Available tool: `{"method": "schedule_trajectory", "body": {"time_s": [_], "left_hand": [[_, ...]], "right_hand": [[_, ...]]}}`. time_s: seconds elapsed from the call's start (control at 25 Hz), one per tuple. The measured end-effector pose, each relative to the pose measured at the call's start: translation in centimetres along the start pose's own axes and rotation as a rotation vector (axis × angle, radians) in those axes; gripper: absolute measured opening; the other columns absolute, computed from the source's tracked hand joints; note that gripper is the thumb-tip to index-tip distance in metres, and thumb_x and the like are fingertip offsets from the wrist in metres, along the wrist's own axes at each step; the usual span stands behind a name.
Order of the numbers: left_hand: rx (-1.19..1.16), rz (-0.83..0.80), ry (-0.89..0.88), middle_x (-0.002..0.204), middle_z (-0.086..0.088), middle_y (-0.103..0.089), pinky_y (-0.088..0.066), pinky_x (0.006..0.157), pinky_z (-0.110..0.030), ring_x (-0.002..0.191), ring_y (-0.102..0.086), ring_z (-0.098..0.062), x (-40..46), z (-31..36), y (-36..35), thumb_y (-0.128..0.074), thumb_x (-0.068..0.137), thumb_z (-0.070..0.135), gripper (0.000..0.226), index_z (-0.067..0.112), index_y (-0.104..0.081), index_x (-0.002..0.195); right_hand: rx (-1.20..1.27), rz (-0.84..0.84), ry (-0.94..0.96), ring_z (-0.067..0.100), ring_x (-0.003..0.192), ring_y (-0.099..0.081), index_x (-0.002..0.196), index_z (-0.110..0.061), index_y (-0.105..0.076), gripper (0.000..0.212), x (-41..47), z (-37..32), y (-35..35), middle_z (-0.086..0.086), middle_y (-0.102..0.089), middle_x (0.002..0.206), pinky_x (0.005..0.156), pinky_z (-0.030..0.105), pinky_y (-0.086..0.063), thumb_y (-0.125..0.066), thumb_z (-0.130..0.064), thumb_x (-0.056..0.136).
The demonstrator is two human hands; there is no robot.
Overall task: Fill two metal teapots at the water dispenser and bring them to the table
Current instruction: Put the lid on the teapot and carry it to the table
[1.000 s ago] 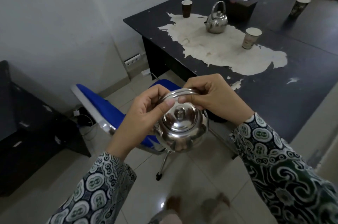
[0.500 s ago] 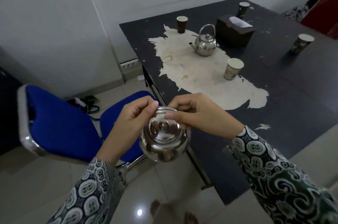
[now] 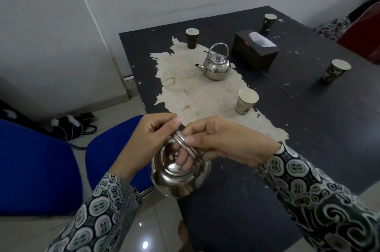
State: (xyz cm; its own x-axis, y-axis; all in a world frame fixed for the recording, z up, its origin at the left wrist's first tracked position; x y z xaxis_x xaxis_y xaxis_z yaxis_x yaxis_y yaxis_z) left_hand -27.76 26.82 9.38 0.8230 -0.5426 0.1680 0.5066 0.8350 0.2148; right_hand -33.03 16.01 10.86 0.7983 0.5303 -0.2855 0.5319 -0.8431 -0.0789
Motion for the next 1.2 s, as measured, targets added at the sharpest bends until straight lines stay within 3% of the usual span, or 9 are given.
{"method": "schedule_trajectory", "body": {"time_s": [0.16, 0.32, 0.48, 0.56, 0.64, 0.76, 0.88, 1.08, 1.2], "left_hand": [[0.032, -0.021, 0.012, 0.045, 0.011, -0.036, -0.031, 0.049, -0.013, 0.045, -0.032, -0.002, 4.5, 0.5, -2.4, -0.047, 0.085, 0.038, 0.041, 0.019, -0.042, 0.049], [0.108, 0.024, 0.004, 0.05, 0.007, -0.038, -0.033, 0.052, -0.012, 0.048, -0.035, -0.002, 8.1, 1.3, -6.3, -0.043, 0.088, 0.04, 0.038, 0.021, -0.044, 0.055], [0.225, 0.147, -0.071, 0.076, 0.006, -0.059, -0.042, 0.069, -0.011, 0.072, -0.055, -0.003, 10.1, 3.1, -11.6, -0.039, 0.09, 0.038, 0.029, 0.021, -0.062, 0.085], [0.184, 0.24, -0.07, 0.095, 0.001, -0.063, -0.044, 0.075, -0.008, 0.084, -0.059, -0.01, 10.4, 4.0, -15.2, -0.042, 0.09, 0.036, 0.029, 0.021, -0.062, 0.103], [0.128, 0.288, -0.033, 0.104, -0.001, -0.063, -0.045, 0.077, -0.006, 0.092, -0.06, -0.003, 11.0, 4.7, -19.0, -0.045, 0.091, 0.033, 0.029, 0.022, -0.059, 0.113], [0.151, 0.227, 0.025, 0.117, 0.013, -0.058, -0.041, 0.086, -0.005, 0.109, -0.053, 0.009, 12.7, 4.6, -23.0, -0.047, 0.088, 0.036, 0.031, 0.031, -0.056, 0.117], [0.243, 0.166, 0.056, 0.125, 0.016, -0.054, -0.037, 0.099, -0.017, 0.121, -0.046, 0.003, 15.2, 3.8, -25.5, -0.053, 0.089, 0.036, 0.028, 0.037, -0.055, 0.117], [0.29, 0.078, 0.105, 0.118, 0.027, -0.049, -0.037, 0.101, -0.027, 0.122, -0.043, -0.001, 20.0, 3.0, -29.5, -0.053, 0.093, 0.029, 0.022, 0.04, -0.054, 0.112], [0.355, 0.013, 0.204, 0.128, 0.012, -0.05, -0.039, 0.1, -0.03, 0.124, -0.043, -0.008, 23.6, 1.3, -33.0, -0.052, 0.092, 0.036, 0.032, 0.032, -0.052, 0.123]], "right_hand": [[-0.051, 0.039, 0.024, 0.019, 0.084, -0.068, 0.101, 0.004, -0.059, 0.019, -0.8, -0.8, 4.6, 0.01, -0.07, 0.091, 0.089, 0.041, -0.052, -0.048, -0.009, 0.093], [-0.006, 0.082, 0.056, 0.018, 0.085, -0.069, 0.102, 0.001, -0.06, 0.019, -3.7, -0.6, 9.4, 0.008, -0.072, 0.091, 0.086, 0.035, -0.054, -0.049, -0.009, 0.092], [0.096, 0.078, 0.077, 0.015, 0.084, -0.069, 0.103, -0.001, -0.06, 0.017, -7.3, -0.2, 14.1, 0.006, -0.072, 0.089, 0.083, 0.032, -0.055, -0.048, -0.006, 0.092], [0.108, 0.057, 0.086, 0.014, 0.084, -0.07, 0.103, -0.001, -0.059, 0.016, -9.8, 0.0, 16.9, 0.005, -0.073, 0.088, 0.078, 0.028, -0.057, -0.048, -0.006, 0.092], [0.117, 0.054, 0.093, 0.012, 0.081, -0.07, 0.106, 0.002, -0.057, 0.018, -12.4, 0.2, 19.9, 0.004, -0.073, 0.086, 0.069, 0.021, -0.058, -0.048, -0.005, 0.092], [0.165, 0.094, 0.091, 0.012, 0.079, -0.07, 0.101, 0.0, -0.059, 0.015, -15.4, 0.6, 24.0, 0.005, -0.073, 0.085, 0.07, 0.023, -0.059, -0.049, -0.004, 0.091], [0.173, 0.183, 0.076, 0.013, 0.082, -0.07, 0.101, -0.002, -0.06, 0.015, -18.0, 1.9, 28.2, 0.008, -0.073, 0.09, 0.075, 0.028, -0.058, -0.049, -0.005, 0.091], [0.242, 0.387, 0.06, 0.013, 0.083, -0.069, 0.106, 0.002, -0.058, 0.019, -19.6, 4.1, 35.8, 0.008, -0.071, 0.093, 0.077, 0.029, -0.058, -0.046, -0.003, 0.092], [0.332, 0.461, 0.068, 0.014, 0.087, -0.067, 0.107, 0.002, -0.056, 0.02, -19.2, 5.1, 40.7, 0.01, -0.068, 0.099, 0.076, 0.027, -0.057, -0.043, 0.003, 0.092]]}}
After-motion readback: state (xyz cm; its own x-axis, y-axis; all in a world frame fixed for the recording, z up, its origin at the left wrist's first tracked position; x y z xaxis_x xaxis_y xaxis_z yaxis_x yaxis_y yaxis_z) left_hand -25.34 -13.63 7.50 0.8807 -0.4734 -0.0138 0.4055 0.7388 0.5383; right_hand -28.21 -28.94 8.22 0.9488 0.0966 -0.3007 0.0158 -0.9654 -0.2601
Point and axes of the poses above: each hand's wrist, its own x-axis towards the middle knuckle, its own y-axis out of the back of the hand, z = x × y, the point moved 6 cm from there along x, towards the middle knuckle
